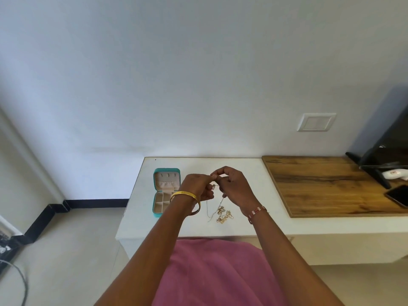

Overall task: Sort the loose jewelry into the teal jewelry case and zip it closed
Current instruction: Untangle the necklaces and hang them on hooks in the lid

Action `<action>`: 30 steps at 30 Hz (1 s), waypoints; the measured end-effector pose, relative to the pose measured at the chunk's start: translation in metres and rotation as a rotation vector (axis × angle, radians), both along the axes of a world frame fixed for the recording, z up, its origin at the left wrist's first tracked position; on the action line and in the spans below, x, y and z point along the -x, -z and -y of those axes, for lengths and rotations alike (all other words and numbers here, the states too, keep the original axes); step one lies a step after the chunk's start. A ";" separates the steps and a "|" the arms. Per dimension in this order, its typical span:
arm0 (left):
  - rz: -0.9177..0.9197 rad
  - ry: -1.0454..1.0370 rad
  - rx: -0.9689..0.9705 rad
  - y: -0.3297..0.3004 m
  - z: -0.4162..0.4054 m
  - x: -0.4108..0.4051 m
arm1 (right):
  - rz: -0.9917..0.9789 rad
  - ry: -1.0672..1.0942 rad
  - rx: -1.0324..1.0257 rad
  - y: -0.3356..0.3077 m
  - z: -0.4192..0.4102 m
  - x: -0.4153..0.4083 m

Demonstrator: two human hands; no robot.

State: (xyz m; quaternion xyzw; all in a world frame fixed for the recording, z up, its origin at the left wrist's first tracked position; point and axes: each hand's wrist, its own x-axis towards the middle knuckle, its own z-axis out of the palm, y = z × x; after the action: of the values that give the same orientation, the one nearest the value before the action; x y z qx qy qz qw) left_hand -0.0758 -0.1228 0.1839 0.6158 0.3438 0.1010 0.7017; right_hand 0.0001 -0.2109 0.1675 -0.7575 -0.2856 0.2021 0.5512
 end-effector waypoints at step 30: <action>0.156 -0.457 0.094 0.038 -0.016 0.020 | -0.952 0.062 -0.708 0.040 0.039 -0.021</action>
State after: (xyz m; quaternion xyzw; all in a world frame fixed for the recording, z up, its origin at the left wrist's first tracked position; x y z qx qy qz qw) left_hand -0.0958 -0.1064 0.1456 0.4790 0.4233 0.2880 0.7130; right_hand 0.0213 -0.2497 0.1272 -0.3616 -0.0349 0.3959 0.8434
